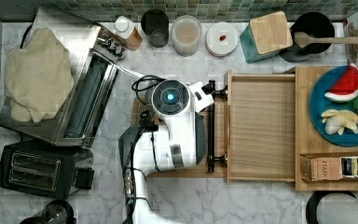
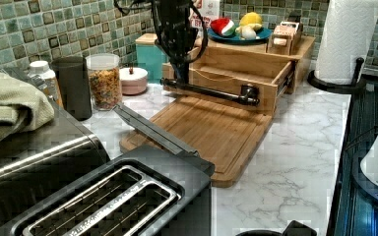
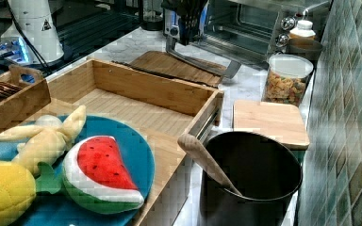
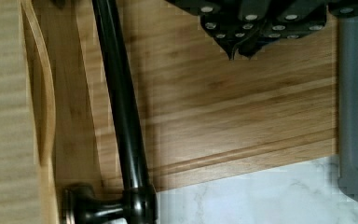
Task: Close the drawer.
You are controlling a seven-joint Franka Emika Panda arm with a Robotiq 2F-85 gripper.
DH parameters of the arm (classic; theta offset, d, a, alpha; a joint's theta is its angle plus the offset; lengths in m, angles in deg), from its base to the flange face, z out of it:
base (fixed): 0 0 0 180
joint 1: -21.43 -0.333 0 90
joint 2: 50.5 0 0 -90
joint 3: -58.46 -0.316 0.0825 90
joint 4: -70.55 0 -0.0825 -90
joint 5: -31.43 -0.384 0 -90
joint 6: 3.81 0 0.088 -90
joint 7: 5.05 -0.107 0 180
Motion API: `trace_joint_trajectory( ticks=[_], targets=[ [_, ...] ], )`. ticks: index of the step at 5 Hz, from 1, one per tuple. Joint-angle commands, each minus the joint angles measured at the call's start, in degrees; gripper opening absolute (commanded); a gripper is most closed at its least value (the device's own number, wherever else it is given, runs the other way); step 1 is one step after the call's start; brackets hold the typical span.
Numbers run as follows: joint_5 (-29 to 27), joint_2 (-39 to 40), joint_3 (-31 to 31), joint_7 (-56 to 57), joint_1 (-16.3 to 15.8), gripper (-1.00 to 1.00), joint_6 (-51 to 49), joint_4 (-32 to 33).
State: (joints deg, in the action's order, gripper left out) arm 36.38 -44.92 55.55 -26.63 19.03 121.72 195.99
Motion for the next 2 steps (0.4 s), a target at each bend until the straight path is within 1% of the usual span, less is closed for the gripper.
trace_joint_trajectory(
  ticks=[1,2],
  targets=[
    [1.79,0.41,0.88,4.3,1.11,-1.0,8.47,4.87],
    [4.74,0.9,1.76,4.59,1.47,-1.0,11.78,6.3]
  ],
)
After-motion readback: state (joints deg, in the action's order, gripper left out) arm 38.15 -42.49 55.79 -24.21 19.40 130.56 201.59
